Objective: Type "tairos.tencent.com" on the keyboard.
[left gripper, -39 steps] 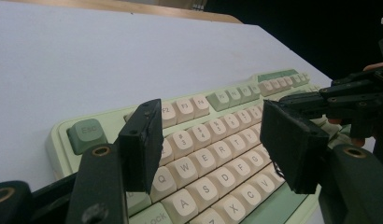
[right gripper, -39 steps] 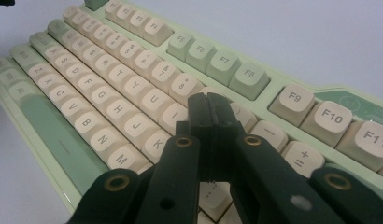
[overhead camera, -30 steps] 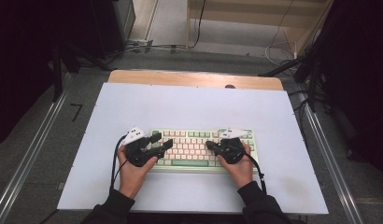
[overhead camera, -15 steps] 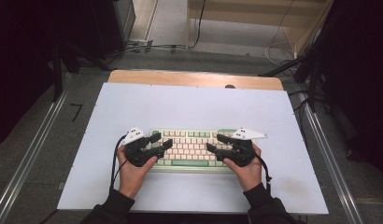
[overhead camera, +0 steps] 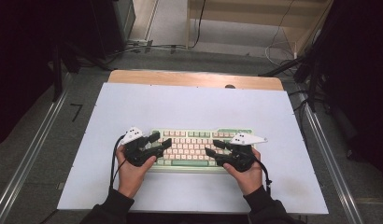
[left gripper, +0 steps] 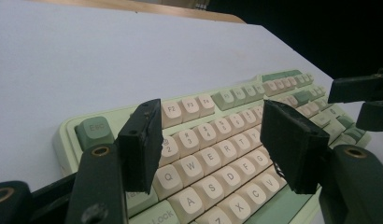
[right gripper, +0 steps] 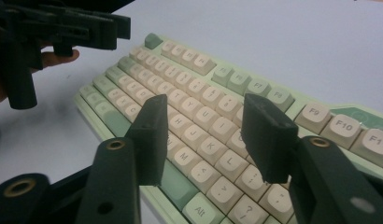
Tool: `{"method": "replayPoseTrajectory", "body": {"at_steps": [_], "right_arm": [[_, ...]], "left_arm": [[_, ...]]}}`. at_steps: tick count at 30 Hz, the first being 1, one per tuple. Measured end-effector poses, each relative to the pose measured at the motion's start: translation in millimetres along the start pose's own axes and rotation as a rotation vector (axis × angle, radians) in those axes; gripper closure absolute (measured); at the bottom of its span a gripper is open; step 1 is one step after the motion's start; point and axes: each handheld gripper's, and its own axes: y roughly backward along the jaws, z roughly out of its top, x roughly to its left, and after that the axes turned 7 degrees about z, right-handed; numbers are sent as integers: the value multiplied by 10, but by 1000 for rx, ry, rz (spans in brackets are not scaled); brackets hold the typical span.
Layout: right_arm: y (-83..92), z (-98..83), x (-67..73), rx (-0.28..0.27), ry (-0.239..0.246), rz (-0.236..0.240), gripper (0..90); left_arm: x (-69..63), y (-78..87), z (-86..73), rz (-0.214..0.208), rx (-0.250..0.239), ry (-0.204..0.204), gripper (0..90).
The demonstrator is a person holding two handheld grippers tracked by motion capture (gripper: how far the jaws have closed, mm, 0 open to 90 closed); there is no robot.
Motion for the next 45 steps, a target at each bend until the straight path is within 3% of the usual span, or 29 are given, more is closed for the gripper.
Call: {"method": "replayPoseTrajectory", "body": {"at_steps": [7,10,21,33,35,38,45], "right_arm": [[-129,-25,38,56,29,18,866],[-217,-36,62,98,47,27,878],[-369,-84,83,158,66,7,878],[-414,-118,90,182,63,0,877],[-390,-107,94,165,65,8,854],[-267,-51,82,86,41,36,774],[134,-9,-110,-64,-43,14,444]], "left_arm": [[3,-7,-4,2,7,-3,401],[5,-3,-3,1,5,-3,401],[8,-3,-2,3,5,-2,402],[10,-1,-2,4,6,1,404],[12,4,1,2,1,2,404],[22,19,9,4,-8,4,404],[40,59,13,17,-18,5,386]]}}
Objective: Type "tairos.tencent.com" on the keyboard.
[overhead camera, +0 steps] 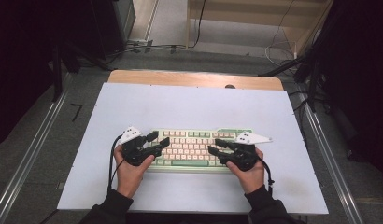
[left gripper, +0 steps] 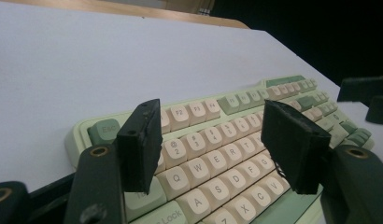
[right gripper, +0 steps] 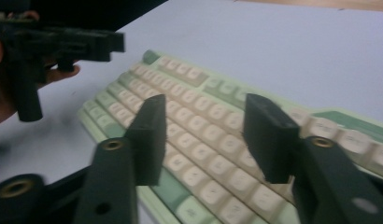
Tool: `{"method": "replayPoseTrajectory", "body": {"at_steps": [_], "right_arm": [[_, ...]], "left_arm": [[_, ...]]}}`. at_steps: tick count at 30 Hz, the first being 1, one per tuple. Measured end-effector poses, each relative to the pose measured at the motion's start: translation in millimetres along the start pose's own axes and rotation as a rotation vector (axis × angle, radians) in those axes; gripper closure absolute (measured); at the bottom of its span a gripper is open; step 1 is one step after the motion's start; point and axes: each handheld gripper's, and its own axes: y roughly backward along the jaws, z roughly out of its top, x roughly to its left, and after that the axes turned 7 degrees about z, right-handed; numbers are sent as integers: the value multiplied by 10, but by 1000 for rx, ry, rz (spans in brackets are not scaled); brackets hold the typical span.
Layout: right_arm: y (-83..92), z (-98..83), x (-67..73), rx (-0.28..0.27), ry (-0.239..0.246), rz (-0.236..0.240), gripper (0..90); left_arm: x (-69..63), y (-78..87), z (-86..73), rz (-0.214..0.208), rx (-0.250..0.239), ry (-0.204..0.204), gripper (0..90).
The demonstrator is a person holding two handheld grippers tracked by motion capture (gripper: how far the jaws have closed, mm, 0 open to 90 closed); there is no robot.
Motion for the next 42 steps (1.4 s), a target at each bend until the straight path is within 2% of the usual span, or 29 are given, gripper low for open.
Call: {"method": "replayPoseTrajectory", "body": {"at_steps": [5,14,17,20,28,32,42], "right_arm": [[224,-19,-240,-46,-68,-77,326],[514,-133,-497,-42,-98,-243,229],[606,-173,-565,-42,-116,-278,219],[699,-207,-624,-45,-127,-301,218],[927,-308,-740,-49,-153,-356,218],[1031,-354,-787,-53,-164,-380,218],[1179,-425,-855,-52,-182,-425,220]], "left_arm": [[49,96,3,16,-20,5,366],[237,322,-11,91,-51,12,282],[313,404,-23,110,-57,19,274],[382,467,-44,125,-56,30,274],[509,589,-86,191,-56,13,274],[565,623,-111,209,-50,19,274],[739,726,-152,275,-49,45,275]]}}
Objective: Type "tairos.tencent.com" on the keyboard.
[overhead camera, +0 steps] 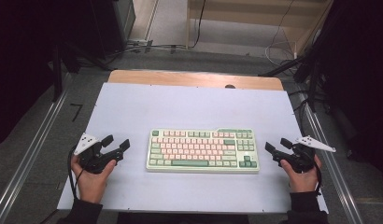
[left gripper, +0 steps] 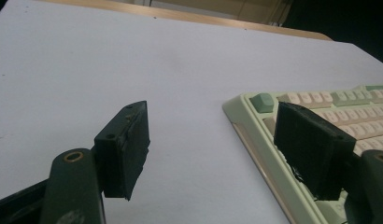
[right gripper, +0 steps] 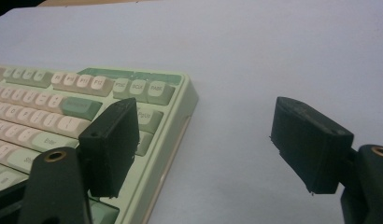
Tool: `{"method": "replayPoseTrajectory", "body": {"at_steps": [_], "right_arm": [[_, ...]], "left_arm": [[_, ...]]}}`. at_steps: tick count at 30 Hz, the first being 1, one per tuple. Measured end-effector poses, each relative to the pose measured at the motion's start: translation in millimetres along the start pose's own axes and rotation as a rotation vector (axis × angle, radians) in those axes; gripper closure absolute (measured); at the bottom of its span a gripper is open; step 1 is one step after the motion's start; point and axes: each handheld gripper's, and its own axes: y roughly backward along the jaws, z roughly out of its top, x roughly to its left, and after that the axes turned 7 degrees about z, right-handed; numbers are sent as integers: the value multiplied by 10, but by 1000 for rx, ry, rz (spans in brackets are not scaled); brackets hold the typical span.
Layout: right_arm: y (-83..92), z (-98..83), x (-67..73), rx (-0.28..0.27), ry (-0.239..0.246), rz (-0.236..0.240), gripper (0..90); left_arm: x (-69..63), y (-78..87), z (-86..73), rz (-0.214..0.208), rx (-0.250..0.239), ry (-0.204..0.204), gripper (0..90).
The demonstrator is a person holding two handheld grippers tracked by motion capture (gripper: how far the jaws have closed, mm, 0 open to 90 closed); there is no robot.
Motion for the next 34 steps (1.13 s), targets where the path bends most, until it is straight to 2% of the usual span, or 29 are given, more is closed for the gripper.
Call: {"method": "replayPoseTrajectory", "body": {"at_steps": [14,27,34], "right_arm": [[20,-12,-53,-1,-10,-25,220],[47,-34,-148,2,-45,-57,221],[57,-38,-168,1,-49,-80,220]], "left_arm": [[168,46,-13,45,-4,25,276],[203,23,-40,69,14,40,276],[224,-31,-56,104,34,46,277]]}}
